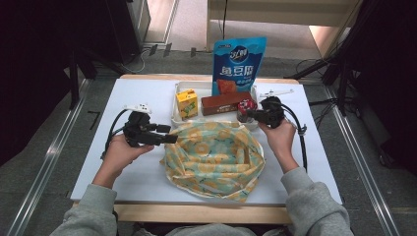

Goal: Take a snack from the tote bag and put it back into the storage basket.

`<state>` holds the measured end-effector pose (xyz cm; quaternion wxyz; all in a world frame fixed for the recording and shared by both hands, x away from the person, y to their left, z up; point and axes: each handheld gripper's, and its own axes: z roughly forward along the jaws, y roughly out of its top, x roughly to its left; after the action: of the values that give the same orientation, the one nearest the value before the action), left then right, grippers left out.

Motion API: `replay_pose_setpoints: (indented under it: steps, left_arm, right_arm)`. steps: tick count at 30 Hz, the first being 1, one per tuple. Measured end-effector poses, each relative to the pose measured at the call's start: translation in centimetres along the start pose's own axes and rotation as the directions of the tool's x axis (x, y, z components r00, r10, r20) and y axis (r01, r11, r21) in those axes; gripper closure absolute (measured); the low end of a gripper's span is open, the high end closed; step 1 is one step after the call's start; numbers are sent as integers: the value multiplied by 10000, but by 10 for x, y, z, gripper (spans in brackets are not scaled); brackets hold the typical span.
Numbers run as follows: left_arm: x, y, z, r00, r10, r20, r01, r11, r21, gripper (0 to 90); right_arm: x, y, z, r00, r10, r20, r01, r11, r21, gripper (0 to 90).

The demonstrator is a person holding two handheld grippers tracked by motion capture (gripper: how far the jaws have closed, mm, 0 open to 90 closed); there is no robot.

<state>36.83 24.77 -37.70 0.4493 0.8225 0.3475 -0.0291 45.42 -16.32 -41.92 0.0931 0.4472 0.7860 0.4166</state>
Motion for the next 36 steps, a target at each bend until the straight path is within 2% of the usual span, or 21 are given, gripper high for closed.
replay_pose_setpoints:
  steps: [5,7,12,14,17,22,24,26,29,36]
  left_arm:
    - [1,0,0,10000,62,-6,-61,10000,71,378]
    - [1,0,0,10000,42,7,-42,10000,47,378]
    - [1,-1,-1,10000,33,6,-33,10000,53,378]
    - [1,0,-1,10000,6,12,-6,10000,22,378]
    - [0,0,-1,10000,17,1,-17,10000,40,378]
    - [0,0,-2,10000,46,-3,-46,10000,30,378]
    - [0,0,-1,10000,-24,6,24,10000,-2,379]
    - [0,0,0,10000,3,21,-3,10000,5,379]
    - [0,0,0,10000,0,62,0,10000,-36,379]
    - [1,0,-1,10000,1,76,0,10000,-29,378]
  right_arm:
    - [7,3,17,10000,49,-38,-49,10000,23,900]
    - [8,3,18,9999,56,132,-56,10000,8,900]
    - [1,0,12,9991,125,407,-130,9999,104,900]
    - [-3,-1,9,9993,260,285,-261,9996,62,900]
    - [-3,-2,5,9991,124,408,-126,9999,47,900]
    - [-6,-7,-2,9980,258,579,-257,9997,-20,900]
    - [-6,-7,-4,9985,170,527,-167,9998,-65,900]
    - [-3,-1,-3,9992,182,344,-177,9997,-151,900]
    - [2,13,3,9997,-55,233,56,10000,-77,900]
    - [9,43,30,9981,-262,564,241,9990,382,900]
